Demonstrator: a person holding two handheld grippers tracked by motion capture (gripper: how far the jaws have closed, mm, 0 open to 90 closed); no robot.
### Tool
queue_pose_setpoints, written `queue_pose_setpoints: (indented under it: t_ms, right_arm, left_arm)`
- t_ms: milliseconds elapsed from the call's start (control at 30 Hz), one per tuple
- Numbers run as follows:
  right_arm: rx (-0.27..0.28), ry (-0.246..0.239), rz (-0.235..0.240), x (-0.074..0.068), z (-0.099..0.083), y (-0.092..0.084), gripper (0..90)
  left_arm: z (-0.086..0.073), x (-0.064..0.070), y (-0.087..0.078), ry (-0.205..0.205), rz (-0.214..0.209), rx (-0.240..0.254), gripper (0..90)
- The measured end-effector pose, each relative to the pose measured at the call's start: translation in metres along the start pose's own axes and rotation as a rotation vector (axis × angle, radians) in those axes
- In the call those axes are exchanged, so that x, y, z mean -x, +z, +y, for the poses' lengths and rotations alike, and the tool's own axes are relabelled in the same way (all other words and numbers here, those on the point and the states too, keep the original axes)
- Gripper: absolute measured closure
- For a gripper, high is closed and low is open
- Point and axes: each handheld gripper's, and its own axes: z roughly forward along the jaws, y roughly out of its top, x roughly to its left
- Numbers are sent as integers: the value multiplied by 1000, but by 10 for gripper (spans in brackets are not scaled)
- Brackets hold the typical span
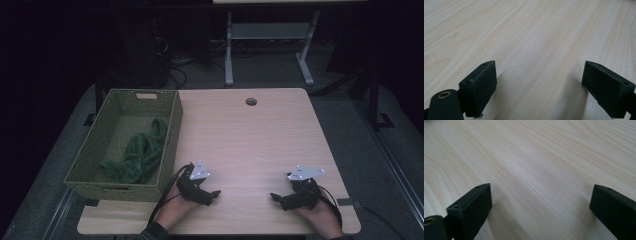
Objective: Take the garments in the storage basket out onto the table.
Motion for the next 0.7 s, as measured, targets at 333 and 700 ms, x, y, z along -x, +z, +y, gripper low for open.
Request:
queue_pose_setpoints:
  t_ms: [333, 700]
  right_arm:
    - [2, 0, 1, 0, 0, 0, 36]
    - [0, 0, 2, 0, 0, 0, 35]
  left_arm:
    - [4, -1, 0, -2, -6, -24, 121]
    - [8, -2, -1, -19, 1, -68, 125]
